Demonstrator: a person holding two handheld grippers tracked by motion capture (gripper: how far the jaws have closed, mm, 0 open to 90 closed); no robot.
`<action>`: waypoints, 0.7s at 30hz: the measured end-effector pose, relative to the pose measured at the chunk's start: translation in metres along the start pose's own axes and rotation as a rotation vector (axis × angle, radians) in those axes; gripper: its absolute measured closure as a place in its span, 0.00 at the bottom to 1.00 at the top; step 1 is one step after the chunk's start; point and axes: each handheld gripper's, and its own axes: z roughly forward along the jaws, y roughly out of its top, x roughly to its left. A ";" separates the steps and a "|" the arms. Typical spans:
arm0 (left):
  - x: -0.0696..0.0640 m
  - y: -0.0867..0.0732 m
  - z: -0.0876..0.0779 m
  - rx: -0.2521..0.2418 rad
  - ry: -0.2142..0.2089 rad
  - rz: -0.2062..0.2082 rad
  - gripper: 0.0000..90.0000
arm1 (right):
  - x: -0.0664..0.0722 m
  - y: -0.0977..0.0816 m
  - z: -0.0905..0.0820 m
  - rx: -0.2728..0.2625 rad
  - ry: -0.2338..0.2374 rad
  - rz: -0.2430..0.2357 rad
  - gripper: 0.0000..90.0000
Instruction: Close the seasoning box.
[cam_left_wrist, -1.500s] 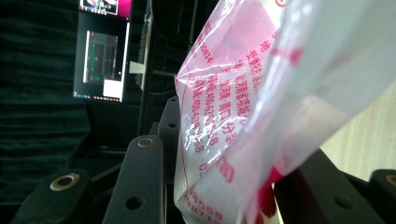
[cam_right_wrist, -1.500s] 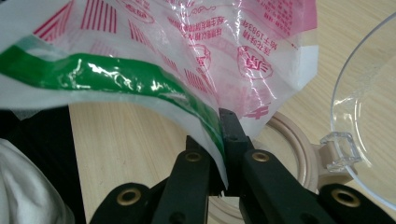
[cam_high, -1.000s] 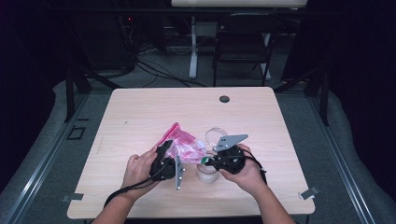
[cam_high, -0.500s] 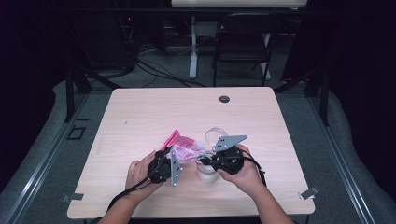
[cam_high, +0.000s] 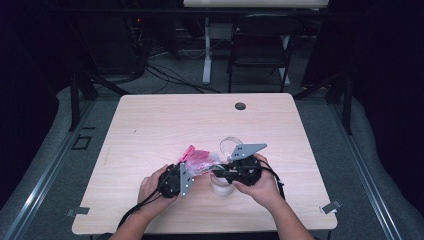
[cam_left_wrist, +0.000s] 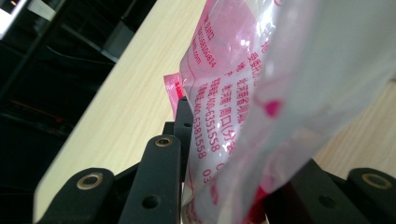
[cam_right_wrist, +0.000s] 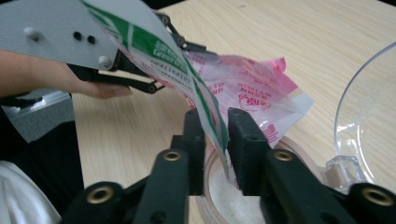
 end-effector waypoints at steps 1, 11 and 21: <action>0.000 0.000 0.000 0.000 0.000 0.000 0.83 | 0.000 0.000 0.000 0.000 0.000 0.000 0.82; 0.015 -0.009 0.003 -0.015 -0.081 -0.164 0.84 | -0.005 0.003 -0.012 -0.117 -0.029 0.038 0.61; 0.044 -0.031 0.000 -0.020 -0.070 -0.360 0.83 | -0.008 0.004 -0.018 -0.144 -0.048 0.054 0.57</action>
